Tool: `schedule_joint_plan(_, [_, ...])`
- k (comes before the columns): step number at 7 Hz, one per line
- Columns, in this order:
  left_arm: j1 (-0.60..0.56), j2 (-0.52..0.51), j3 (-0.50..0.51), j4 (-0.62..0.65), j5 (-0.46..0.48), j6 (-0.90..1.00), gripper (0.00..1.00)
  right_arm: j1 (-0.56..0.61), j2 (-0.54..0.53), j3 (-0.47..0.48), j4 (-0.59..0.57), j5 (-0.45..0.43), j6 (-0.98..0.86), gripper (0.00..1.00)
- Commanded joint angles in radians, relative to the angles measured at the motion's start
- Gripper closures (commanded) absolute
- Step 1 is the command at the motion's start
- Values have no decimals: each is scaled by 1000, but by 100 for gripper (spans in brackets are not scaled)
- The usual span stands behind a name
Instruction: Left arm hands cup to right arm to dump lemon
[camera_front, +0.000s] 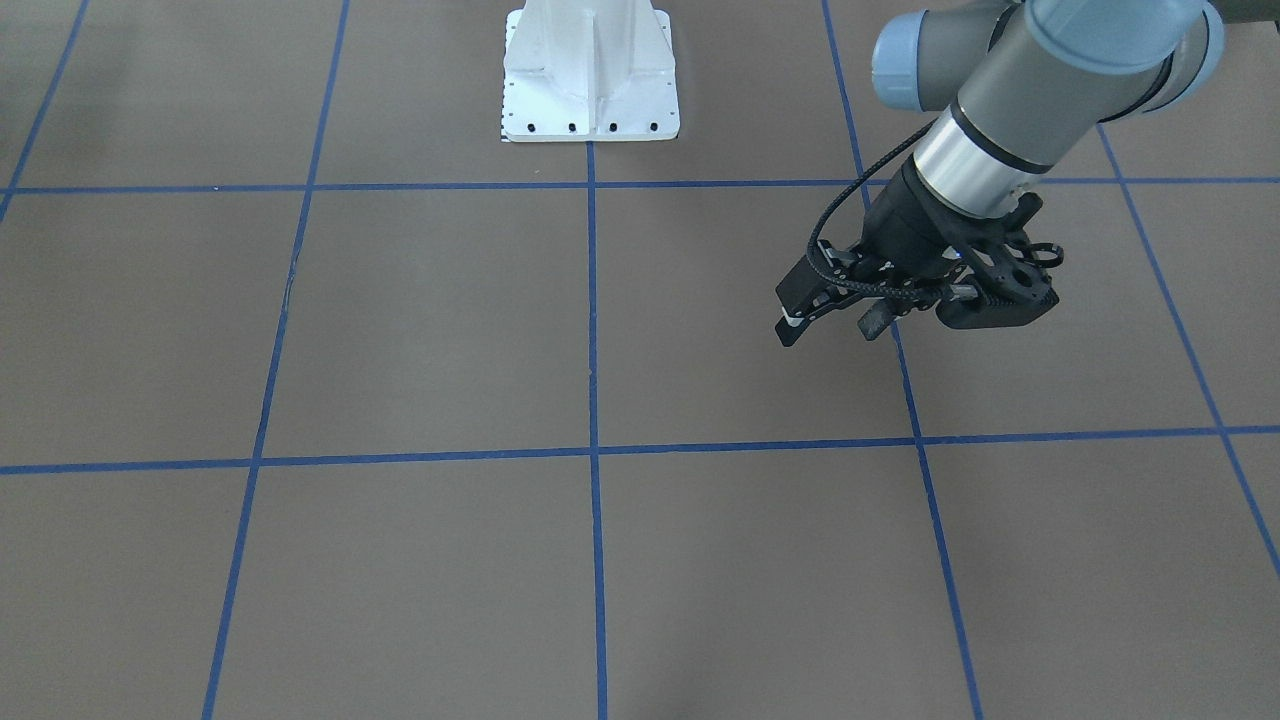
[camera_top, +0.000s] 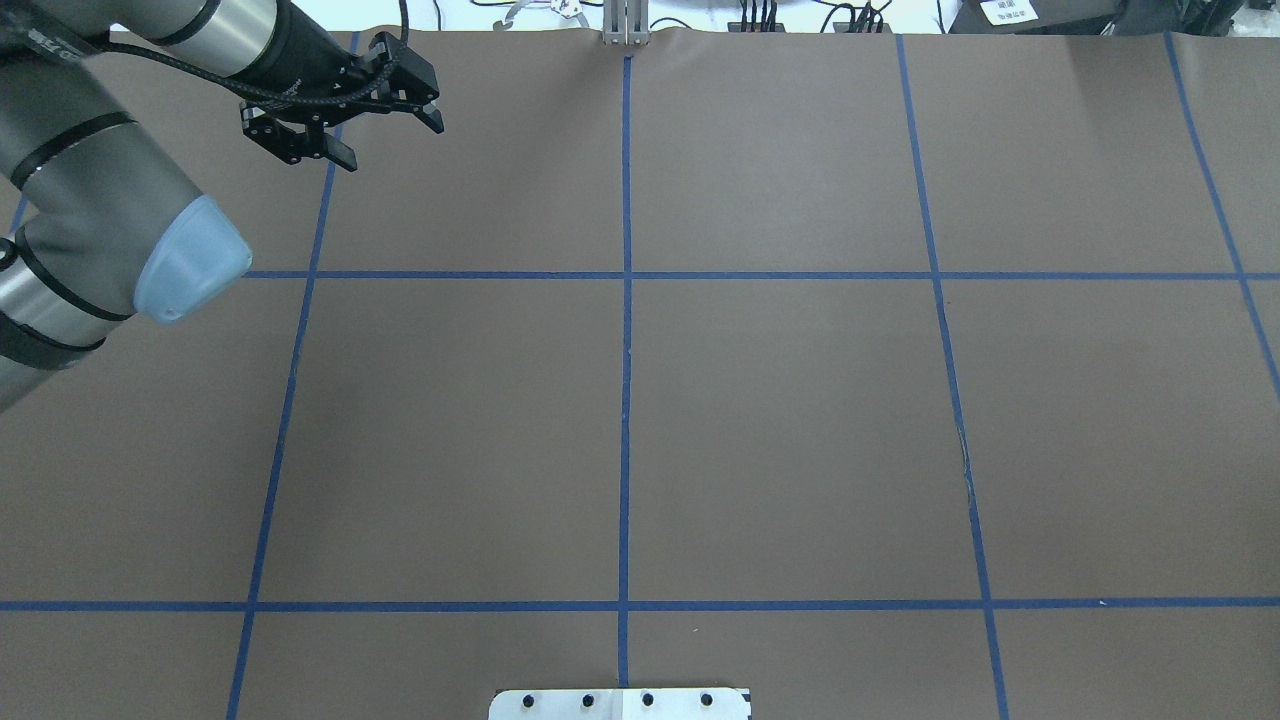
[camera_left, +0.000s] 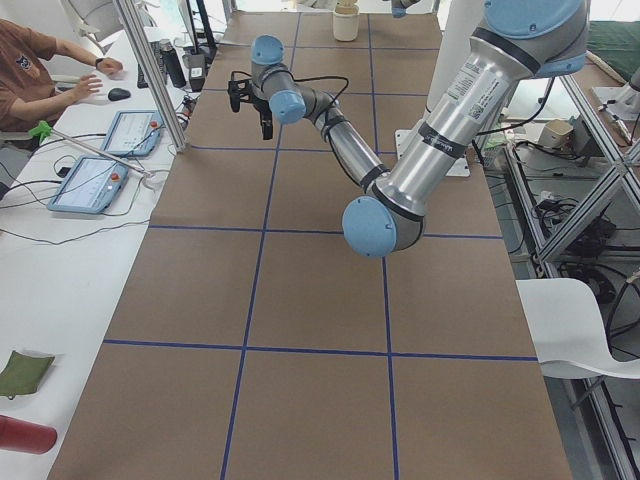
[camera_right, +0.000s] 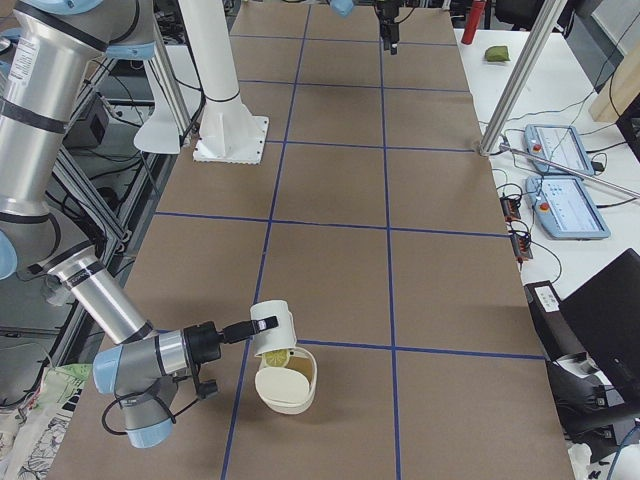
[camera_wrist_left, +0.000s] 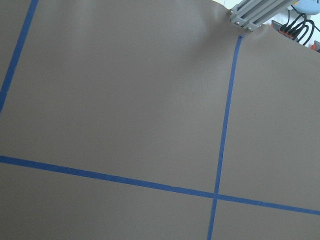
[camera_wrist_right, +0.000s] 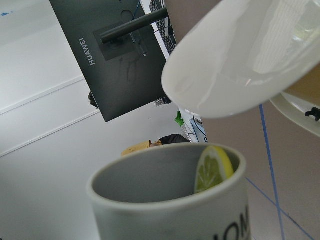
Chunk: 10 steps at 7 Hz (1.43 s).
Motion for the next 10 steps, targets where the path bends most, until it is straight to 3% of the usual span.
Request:
schedule_joint_plan(1, [1,0,1,0,0,0,0,0,3,-8,13,0,102,72])
schedule_joint_plan(8, [-2,0,-29,55,20,37,0,0,43,-10,13,6,472,71])
schedule_joint_plan(10, [0,0,-29,55,20,37,0,0,45,-7,15,9,497,71])
